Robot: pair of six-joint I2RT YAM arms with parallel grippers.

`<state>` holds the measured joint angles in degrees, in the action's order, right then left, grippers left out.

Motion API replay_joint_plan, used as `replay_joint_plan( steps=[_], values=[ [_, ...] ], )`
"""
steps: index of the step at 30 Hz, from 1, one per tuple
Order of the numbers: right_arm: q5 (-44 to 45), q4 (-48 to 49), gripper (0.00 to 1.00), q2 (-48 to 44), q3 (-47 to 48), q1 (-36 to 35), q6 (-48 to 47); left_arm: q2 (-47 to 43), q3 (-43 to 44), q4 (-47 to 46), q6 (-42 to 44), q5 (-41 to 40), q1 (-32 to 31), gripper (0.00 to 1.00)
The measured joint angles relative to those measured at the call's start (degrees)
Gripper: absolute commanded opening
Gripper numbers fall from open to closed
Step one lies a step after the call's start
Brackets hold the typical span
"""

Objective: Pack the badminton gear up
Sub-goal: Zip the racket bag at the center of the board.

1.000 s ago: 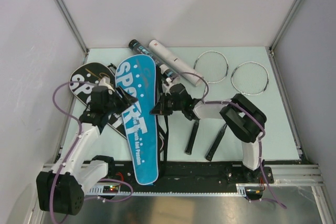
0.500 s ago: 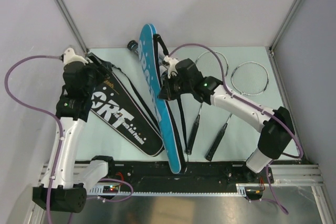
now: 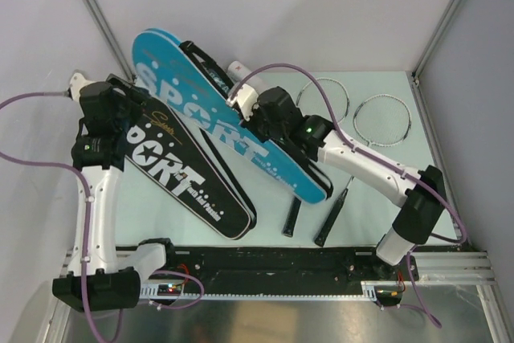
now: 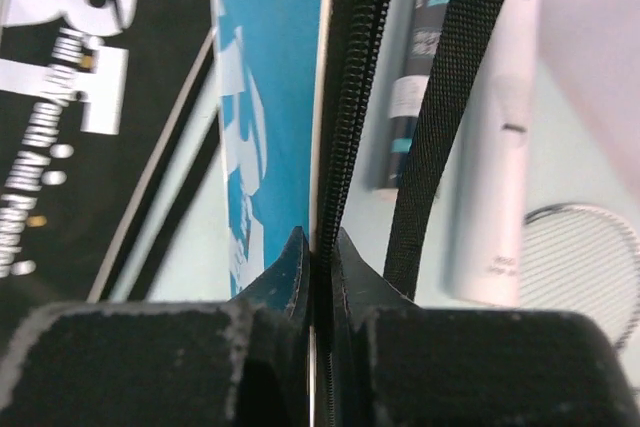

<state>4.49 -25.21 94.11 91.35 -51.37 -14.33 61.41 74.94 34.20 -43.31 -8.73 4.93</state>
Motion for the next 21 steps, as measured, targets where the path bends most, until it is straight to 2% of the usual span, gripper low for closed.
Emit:
replay_joint_plan(
  steps=[7,16,21],
  values=[
    [2.6,12.7,0.00,5.4,-4.0,1.4,-17.7,-2.9,2.6,4.8,-7.1,-5.4,0.8,0.78],
    [4.1,16.6,0.00,11.1,-0.6,1.2,-29.9,-2.9,16.4,15.1,-11.0,-10.9,3.0,0.80],
    [7.6,24.7,0.00,11.2,-5.5,-2.3,-35.3,-3.7,17.5,19.6,-13.6,-10.6,3.9,0.81]
  ],
)
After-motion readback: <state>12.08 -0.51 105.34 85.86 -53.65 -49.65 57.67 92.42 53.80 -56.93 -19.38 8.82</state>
